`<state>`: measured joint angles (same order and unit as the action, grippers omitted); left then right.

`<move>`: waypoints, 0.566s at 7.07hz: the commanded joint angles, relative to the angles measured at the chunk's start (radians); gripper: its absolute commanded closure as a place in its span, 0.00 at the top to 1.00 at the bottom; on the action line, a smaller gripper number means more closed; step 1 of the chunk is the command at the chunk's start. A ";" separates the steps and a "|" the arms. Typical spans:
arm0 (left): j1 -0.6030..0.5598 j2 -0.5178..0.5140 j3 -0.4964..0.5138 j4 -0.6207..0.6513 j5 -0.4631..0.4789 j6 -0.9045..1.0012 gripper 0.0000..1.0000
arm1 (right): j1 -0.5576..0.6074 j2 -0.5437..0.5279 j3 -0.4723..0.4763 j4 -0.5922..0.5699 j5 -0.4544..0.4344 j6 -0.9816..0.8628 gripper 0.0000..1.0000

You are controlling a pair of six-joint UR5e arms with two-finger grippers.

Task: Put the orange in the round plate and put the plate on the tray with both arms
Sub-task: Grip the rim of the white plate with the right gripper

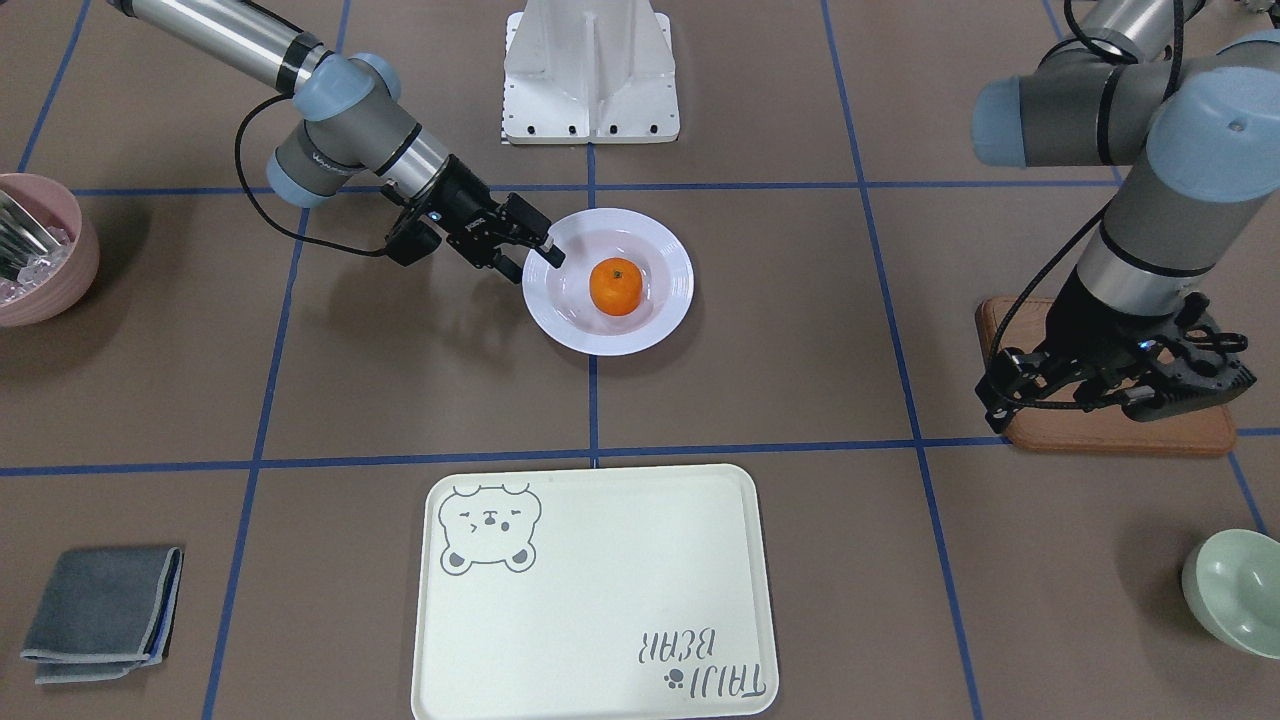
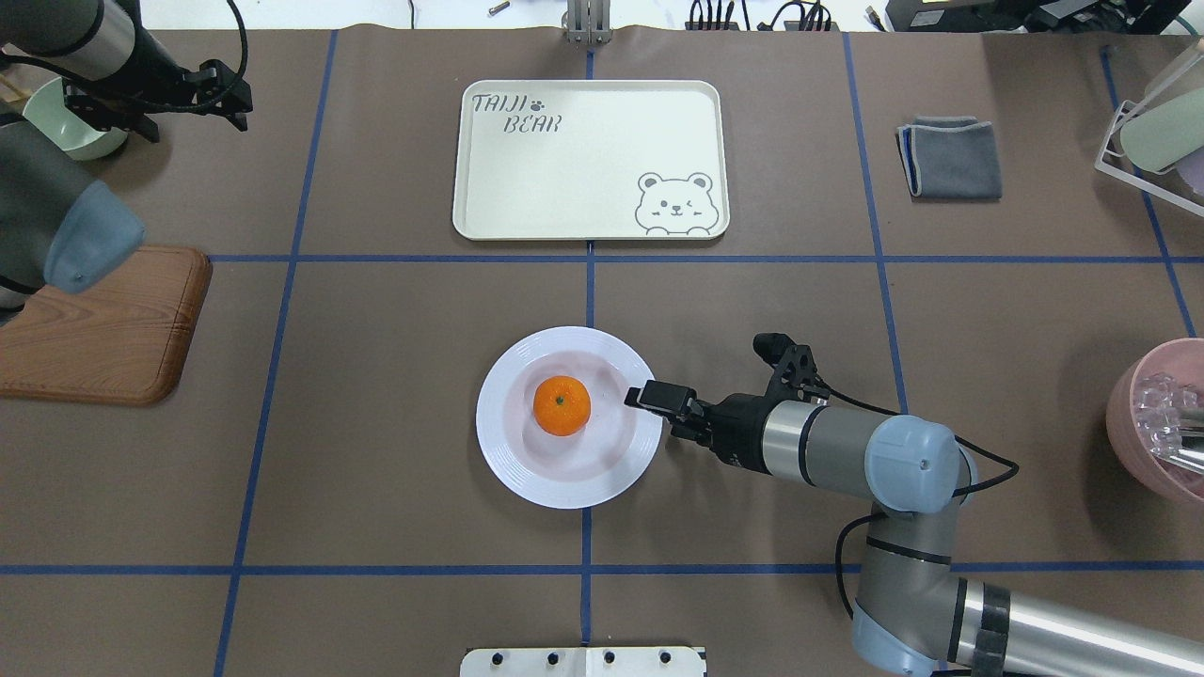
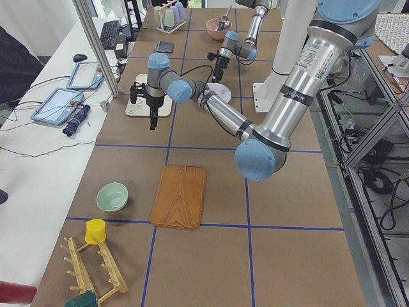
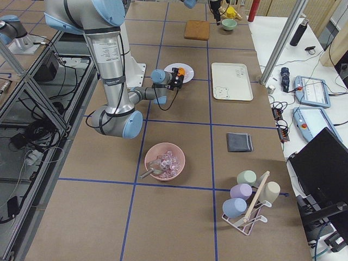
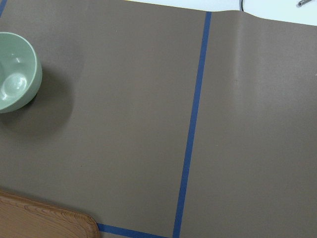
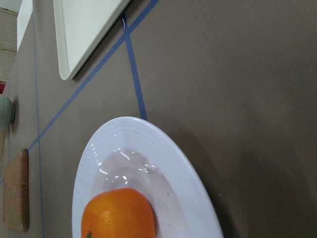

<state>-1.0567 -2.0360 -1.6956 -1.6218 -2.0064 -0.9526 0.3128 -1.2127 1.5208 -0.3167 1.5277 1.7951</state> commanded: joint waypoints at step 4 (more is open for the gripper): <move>0.003 0.013 -0.001 -0.003 0.000 0.000 0.98 | -0.009 0.050 -0.039 -0.009 -0.014 0.001 1.00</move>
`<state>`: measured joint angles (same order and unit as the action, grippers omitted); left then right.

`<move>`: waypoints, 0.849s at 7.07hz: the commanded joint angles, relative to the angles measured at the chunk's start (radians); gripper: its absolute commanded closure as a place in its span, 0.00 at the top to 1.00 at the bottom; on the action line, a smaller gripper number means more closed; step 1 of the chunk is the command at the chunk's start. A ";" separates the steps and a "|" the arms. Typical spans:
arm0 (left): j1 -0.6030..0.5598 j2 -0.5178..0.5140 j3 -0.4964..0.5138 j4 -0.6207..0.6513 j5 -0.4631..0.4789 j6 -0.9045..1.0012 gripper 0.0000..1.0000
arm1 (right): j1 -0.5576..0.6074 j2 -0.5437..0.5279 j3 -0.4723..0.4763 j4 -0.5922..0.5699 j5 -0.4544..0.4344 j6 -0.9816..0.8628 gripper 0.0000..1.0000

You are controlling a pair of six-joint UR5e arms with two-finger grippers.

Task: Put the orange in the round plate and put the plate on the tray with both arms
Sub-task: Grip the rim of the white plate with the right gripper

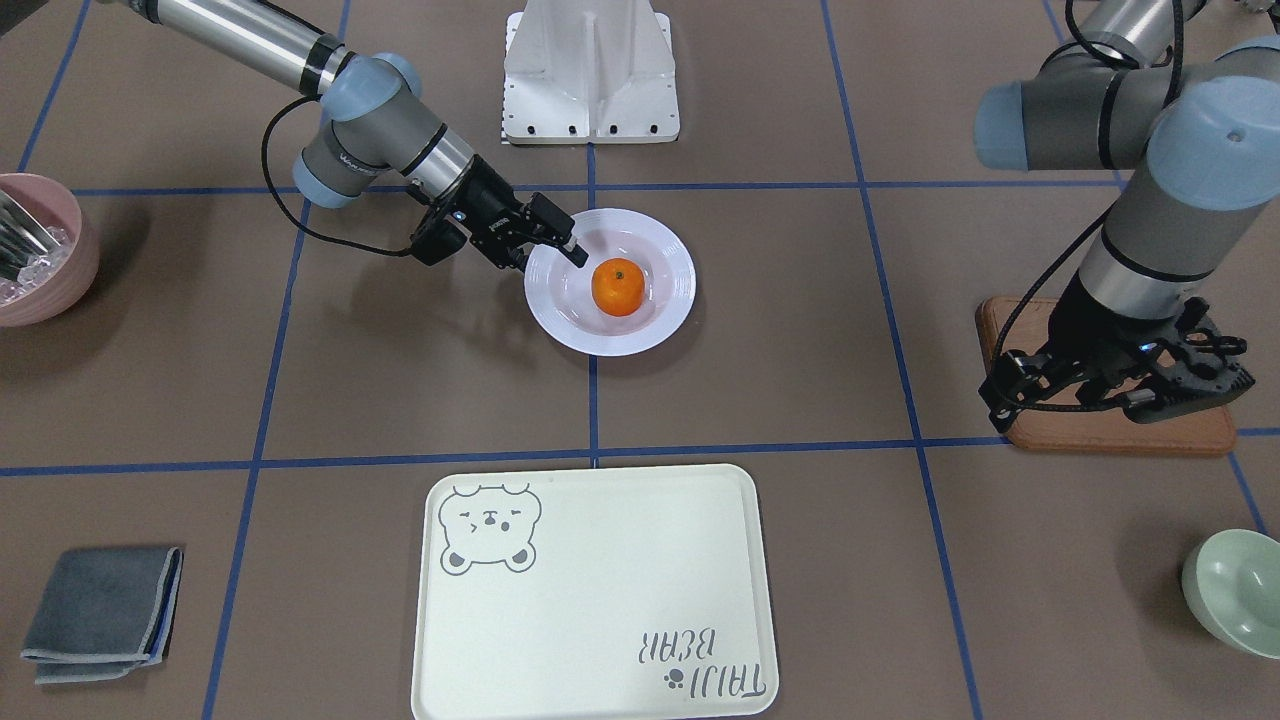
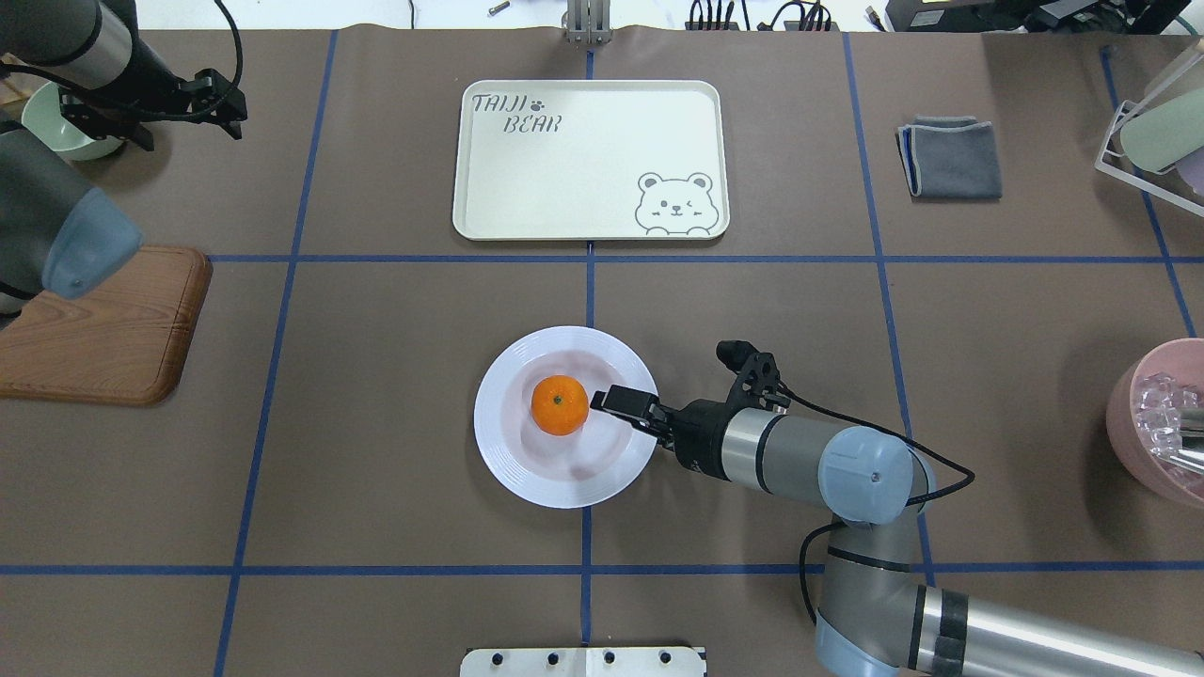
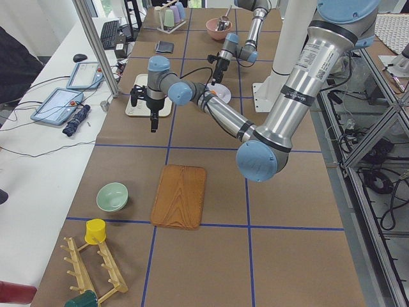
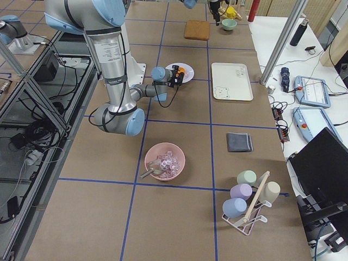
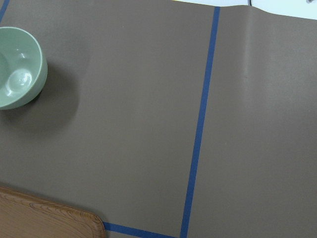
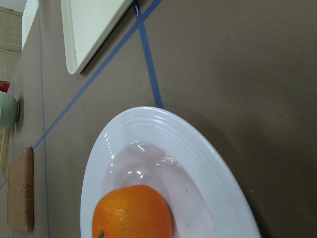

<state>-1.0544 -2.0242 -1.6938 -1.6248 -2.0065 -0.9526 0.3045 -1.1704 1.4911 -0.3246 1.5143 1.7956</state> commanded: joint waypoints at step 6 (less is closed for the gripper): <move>0.001 0.001 -0.004 0.003 -0.002 0.000 0.98 | 0.001 0.063 -0.006 -0.047 -0.019 0.087 0.00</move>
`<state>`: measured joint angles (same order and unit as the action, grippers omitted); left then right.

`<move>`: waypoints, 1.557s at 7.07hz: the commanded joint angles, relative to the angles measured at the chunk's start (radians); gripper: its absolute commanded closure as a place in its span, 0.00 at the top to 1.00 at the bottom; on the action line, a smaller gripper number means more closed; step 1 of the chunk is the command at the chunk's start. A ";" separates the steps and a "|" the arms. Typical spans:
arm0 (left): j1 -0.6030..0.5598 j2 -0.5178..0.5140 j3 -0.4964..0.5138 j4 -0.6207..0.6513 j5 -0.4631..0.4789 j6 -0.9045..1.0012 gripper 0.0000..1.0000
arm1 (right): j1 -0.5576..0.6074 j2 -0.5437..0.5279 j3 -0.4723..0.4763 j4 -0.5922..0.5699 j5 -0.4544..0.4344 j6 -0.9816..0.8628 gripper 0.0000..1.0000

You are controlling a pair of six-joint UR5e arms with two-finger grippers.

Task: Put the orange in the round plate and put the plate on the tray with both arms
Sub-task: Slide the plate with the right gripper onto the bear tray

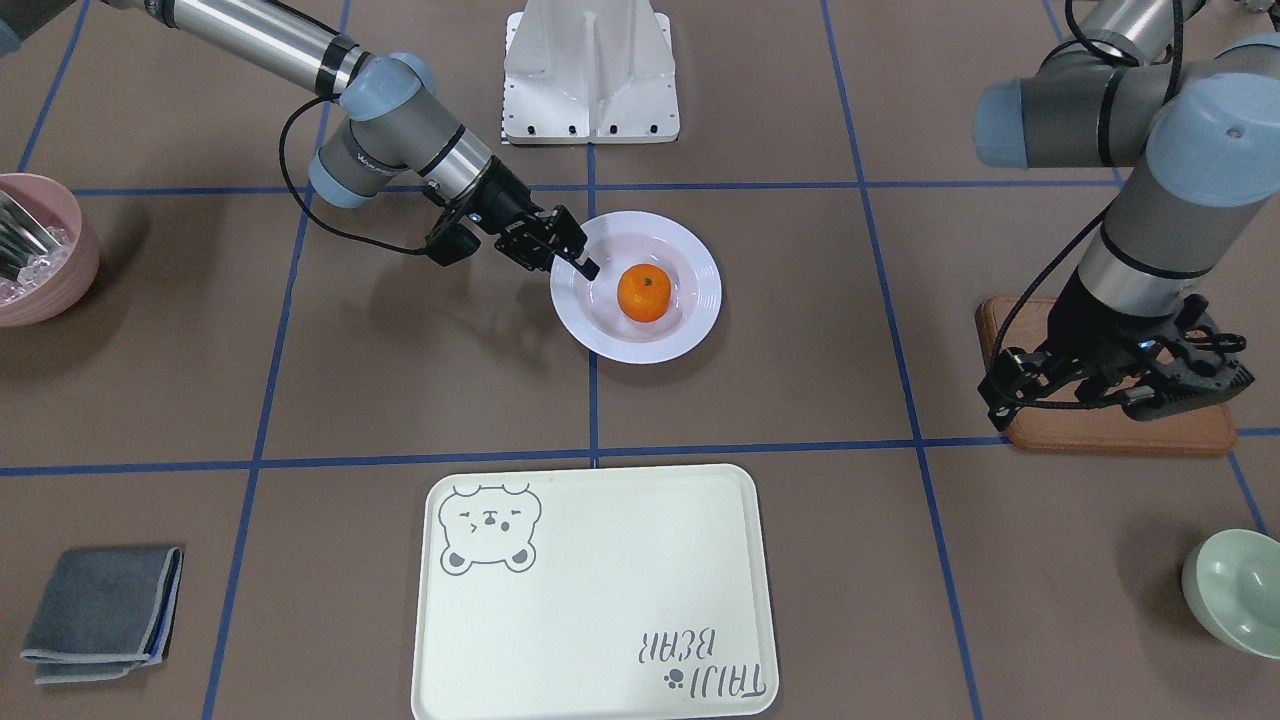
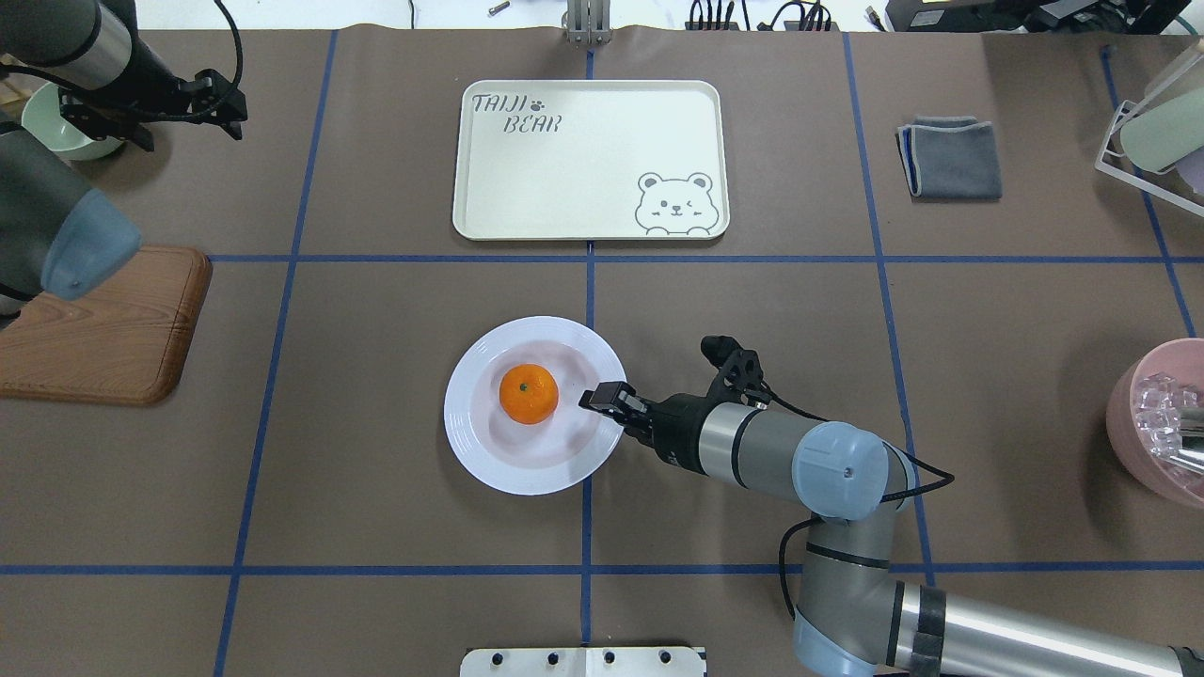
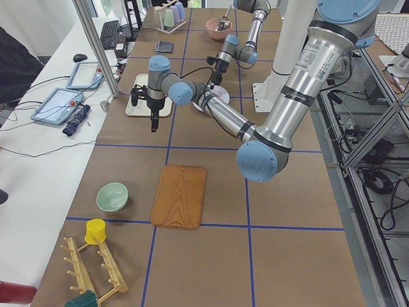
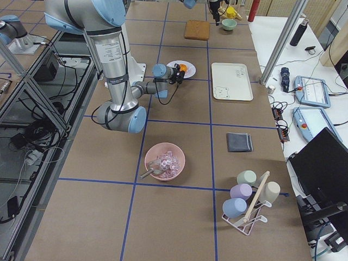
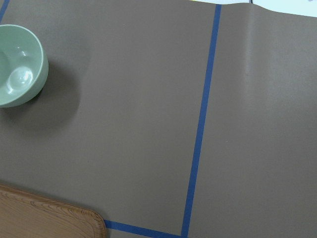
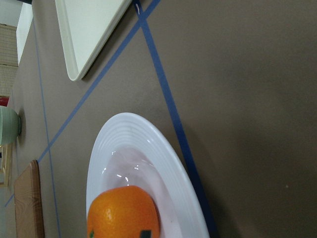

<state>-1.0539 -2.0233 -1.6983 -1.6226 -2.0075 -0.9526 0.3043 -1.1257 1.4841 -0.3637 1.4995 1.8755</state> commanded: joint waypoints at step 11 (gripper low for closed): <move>-0.003 0.046 -0.003 -0.002 0.001 0.000 0.98 | 0.318 0.384 -0.516 -0.084 -0.024 0.119 0.00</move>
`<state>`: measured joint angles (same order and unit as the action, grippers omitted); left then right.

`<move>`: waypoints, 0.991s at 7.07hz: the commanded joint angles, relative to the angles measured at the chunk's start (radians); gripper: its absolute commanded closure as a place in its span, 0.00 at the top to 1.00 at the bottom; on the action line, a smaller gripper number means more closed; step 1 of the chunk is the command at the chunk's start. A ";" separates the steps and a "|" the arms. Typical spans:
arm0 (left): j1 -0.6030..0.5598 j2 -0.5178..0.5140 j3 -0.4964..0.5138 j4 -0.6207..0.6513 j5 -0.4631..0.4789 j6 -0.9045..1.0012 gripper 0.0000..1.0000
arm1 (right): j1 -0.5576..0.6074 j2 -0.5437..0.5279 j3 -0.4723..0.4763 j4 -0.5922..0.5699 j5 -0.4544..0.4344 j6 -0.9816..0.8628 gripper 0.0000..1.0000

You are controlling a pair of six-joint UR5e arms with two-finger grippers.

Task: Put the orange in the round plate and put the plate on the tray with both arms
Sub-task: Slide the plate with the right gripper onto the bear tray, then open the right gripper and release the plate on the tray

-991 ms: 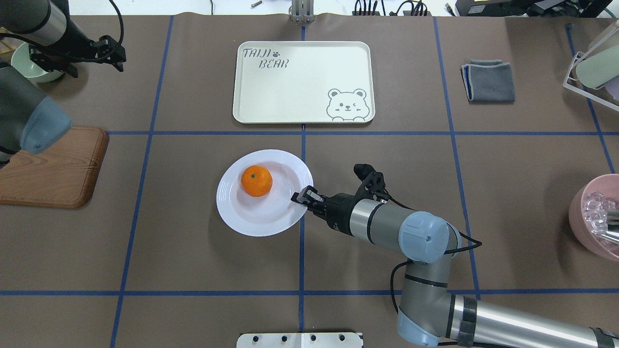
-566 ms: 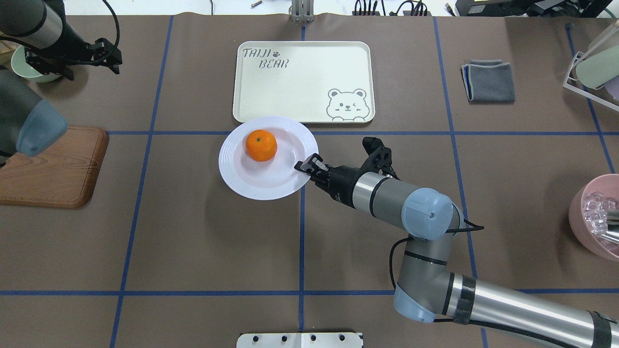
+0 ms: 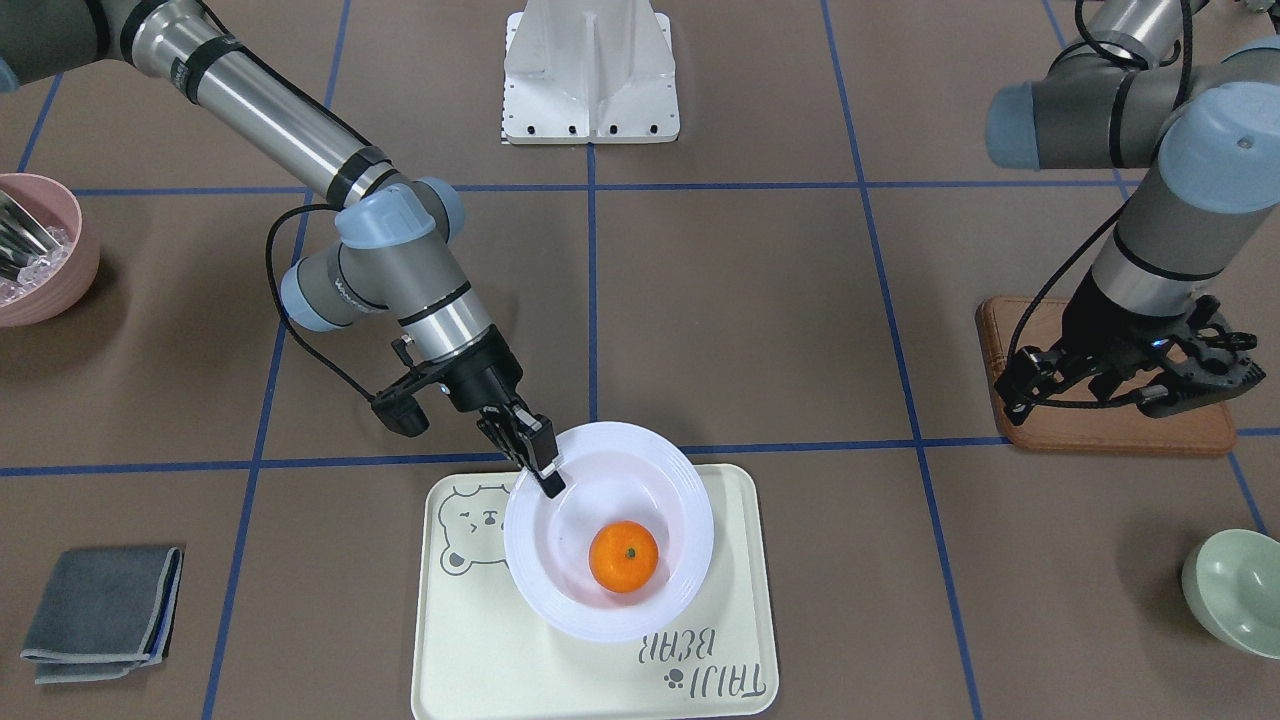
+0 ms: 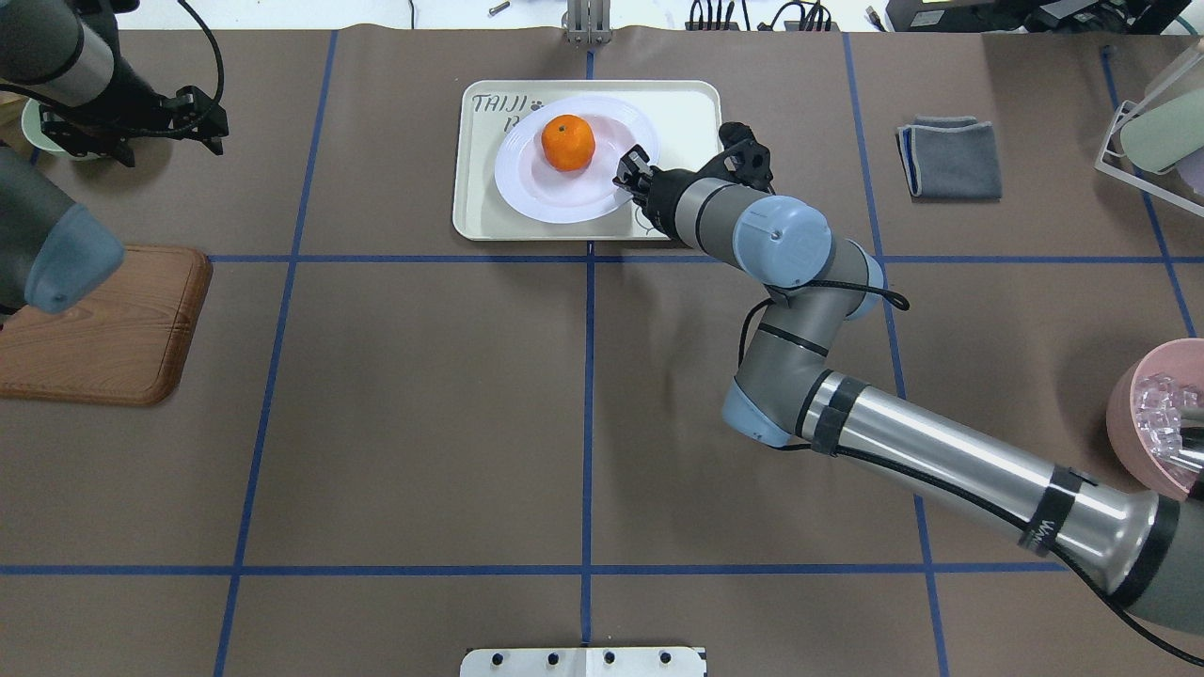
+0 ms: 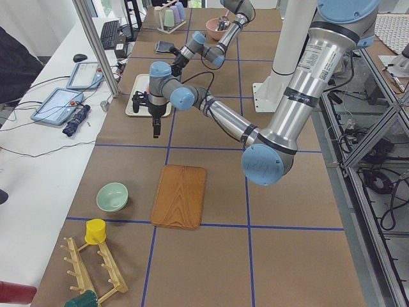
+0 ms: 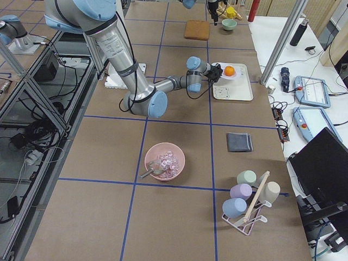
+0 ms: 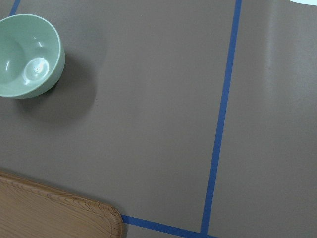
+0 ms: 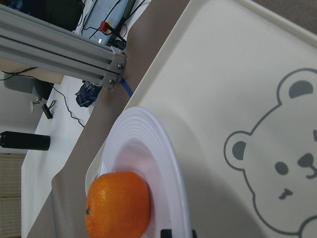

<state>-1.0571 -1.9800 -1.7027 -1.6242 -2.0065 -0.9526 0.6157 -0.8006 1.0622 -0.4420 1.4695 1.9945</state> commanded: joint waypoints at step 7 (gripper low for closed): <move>-0.001 0.013 -0.008 0.000 -0.002 0.000 0.98 | 0.292 -0.159 0.402 -0.900 0.615 -0.794 1.00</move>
<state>-1.0575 -1.9650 -1.7094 -1.6245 -2.0068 -0.9528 0.8097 -0.8874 1.3284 -1.1133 1.9073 1.3984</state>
